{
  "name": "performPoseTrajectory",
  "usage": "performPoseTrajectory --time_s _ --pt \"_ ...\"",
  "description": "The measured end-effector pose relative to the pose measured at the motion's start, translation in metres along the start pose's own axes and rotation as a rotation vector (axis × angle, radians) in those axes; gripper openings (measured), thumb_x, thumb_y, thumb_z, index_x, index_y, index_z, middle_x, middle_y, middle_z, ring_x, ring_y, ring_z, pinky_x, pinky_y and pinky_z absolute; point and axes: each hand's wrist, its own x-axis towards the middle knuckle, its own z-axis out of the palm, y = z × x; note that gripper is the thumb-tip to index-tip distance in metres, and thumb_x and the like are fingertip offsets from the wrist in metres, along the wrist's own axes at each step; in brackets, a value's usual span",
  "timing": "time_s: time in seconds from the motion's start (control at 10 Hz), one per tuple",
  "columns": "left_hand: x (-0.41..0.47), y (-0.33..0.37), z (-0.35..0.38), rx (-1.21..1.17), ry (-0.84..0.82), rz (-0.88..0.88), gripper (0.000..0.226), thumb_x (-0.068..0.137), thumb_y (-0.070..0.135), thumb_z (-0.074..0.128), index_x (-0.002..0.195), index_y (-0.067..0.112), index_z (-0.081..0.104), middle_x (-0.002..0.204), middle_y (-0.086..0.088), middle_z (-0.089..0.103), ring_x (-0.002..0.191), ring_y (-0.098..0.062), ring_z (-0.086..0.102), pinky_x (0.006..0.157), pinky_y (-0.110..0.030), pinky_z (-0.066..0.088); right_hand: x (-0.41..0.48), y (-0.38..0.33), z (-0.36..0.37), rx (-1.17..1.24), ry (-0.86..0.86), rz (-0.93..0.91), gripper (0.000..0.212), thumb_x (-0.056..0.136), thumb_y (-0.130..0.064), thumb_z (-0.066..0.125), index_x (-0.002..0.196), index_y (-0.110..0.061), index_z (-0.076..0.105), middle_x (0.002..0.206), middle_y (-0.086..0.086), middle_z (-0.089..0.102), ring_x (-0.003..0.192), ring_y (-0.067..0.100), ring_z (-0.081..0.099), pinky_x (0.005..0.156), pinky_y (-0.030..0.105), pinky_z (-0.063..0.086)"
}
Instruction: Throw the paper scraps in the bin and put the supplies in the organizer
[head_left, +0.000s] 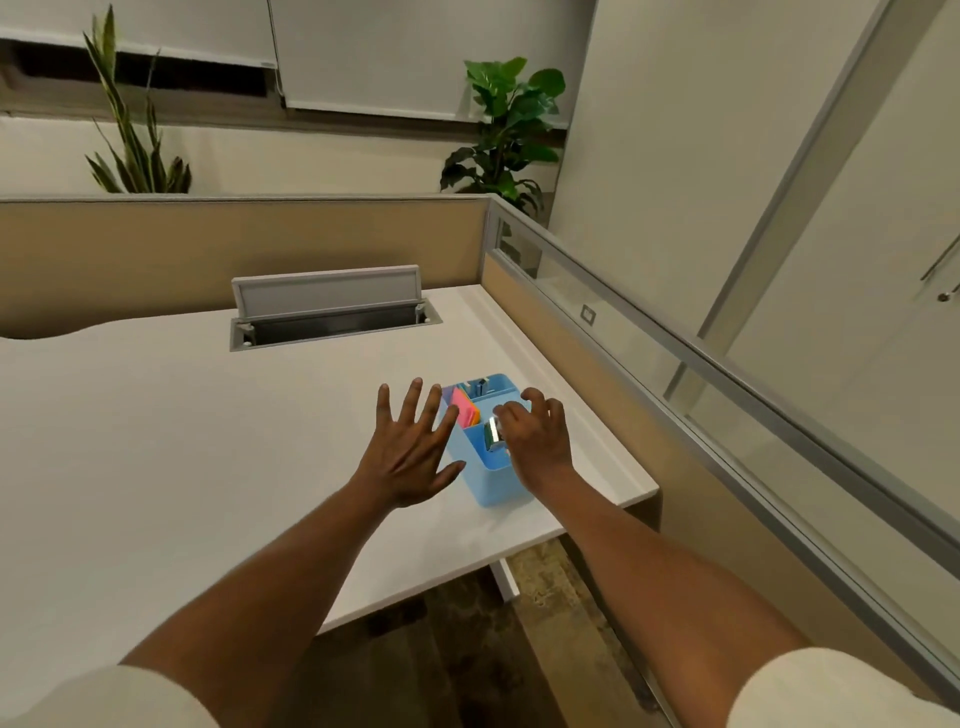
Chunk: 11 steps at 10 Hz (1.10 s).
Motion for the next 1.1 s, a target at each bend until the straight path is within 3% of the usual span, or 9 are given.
performPoseTrajectory --time_s 0.1,0.3,0.5,0.8,0.9,1.0,1.1 --pt "0.004 0.003 0.015 -0.02 -0.015 0.015 0.082 0.085 0.074 0.015 0.149 0.023 0.021 0.156 -0.016 0.022 0.143 -0.042 0.016 0.111 -0.066 -0.001 0.005 -0.003 0.014 -0.008 -0.084 -0.044 0.049 0.059 -0.019 0.085 0.104 -0.017 0.067 0.101 0.001 0.071 0.113 0.027 0.058 0.081 0.039 0.046" --pt "0.008 0.005 0.032 -0.038 -0.029 0.005 0.082 0.086 0.073 0.017 0.147 0.02 0.026 0.154 -0.018 0.024 0.142 -0.042 0.018 0.11 -0.067 0.001 0.008 -0.011 0.035 -0.049 -0.214 -0.047 0.04 0.07 -0.025 0.079 0.106 -0.017 0.064 0.11 0.003 0.069 0.123 0.026 0.05 0.09 0.041 0.039" --pt "0.002 0.0 0.037 -0.058 -0.013 -0.004 0.078 0.086 0.07 0.022 0.14 0.016 0.037 0.148 -0.02 0.038 0.138 -0.044 0.027 0.11 -0.068 0.002 0.007 -0.009 0.051 -0.06 -0.304 -0.08 0.04 0.077 -0.024 0.073 0.113 -0.013 0.06 0.121 0.008 0.064 0.132 0.027 0.037 0.098 0.044 0.028" --pt "-0.006 -0.003 0.026 -0.037 -0.016 -0.055 0.077 0.086 0.071 0.021 0.138 0.018 0.039 0.147 -0.019 0.039 0.138 -0.045 0.028 0.11 -0.068 0.001 0.011 -0.003 0.038 -0.132 -0.296 -0.165 0.046 0.081 -0.023 0.068 0.123 -0.012 0.055 0.124 0.006 0.06 0.132 0.029 0.037 0.098 0.043 0.03" --pt "-0.009 -0.001 0.015 -0.054 -0.03 -0.068 0.076 0.086 0.071 0.021 0.139 0.018 0.035 0.147 -0.02 0.039 0.138 -0.045 0.028 0.11 -0.067 -0.001 0.003 -0.003 0.028 -0.123 -0.217 -0.145 0.043 0.073 -0.029 0.076 0.11 -0.013 0.061 0.118 0.007 0.062 0.128 0.03 0.043 0.095 0.04 0.037" --pt "-0.011 -0.002 0.005 -0.013 0.002 -0.066 0.076 0.085 0.071 0.02 0.14 0.019 0.032 0.147 -0.02 0.038 0.138 -0.045 0.026 0.111 -0.067 -0.001 -0.003 -0.005 0.017 -0.039 -0.083 -0.046 0.048 0.072 -0.033 0.073 0.111 -0.014 0.053 0.12 0.012 0.056 0.123 0.032 0.043 0.09 0.04 0.038" --pt "-0.016 0.0 -0.009 0.028 0.028 -0.111 0.078 0.085 0.07 0.018 0.142 0.019 0.028 0.148 -0.021 0.035 0.14 -0.047 0.019 0.11 -0.068 -0.002 -0.009 -0.008 0.007 0.019 -0.049 0.003 0.062 0.081 -0.042 0.061 0.131 -0.016 0.036 0.139 0.016 0.039 0.133 0.035 0.03 0.1 0.045 0.031"
